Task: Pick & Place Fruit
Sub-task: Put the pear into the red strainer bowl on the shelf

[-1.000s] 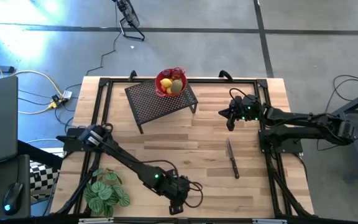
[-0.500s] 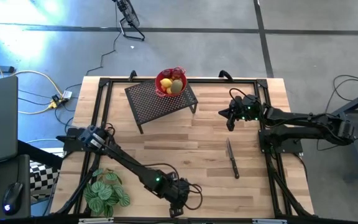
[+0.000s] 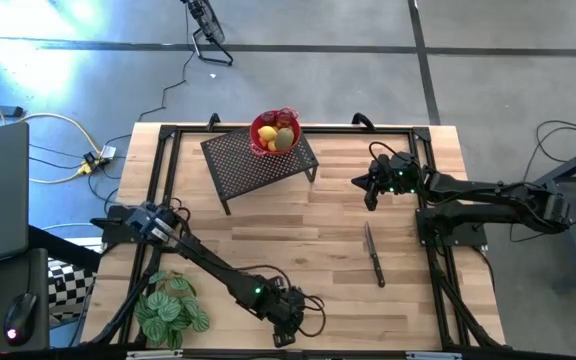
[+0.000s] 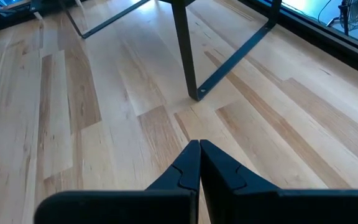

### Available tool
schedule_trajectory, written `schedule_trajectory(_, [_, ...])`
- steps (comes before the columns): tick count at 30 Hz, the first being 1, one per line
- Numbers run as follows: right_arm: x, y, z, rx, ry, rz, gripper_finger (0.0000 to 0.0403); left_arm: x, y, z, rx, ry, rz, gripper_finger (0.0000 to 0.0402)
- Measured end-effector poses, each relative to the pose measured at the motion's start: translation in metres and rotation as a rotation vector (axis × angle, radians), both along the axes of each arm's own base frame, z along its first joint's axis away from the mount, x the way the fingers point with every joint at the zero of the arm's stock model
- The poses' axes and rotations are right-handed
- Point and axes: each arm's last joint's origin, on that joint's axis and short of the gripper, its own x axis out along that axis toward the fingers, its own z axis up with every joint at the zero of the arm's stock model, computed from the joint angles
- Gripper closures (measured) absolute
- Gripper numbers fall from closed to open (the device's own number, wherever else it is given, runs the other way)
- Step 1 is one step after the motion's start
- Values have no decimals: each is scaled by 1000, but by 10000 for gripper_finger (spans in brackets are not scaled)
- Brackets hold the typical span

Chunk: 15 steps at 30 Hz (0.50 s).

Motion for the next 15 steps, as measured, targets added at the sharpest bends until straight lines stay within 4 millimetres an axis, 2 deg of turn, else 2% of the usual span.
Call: schedule_trajectory(15, [0, 0, 0, -2, -4, 0, 401, 2, -1, -3, -16, -2, 18, 165])
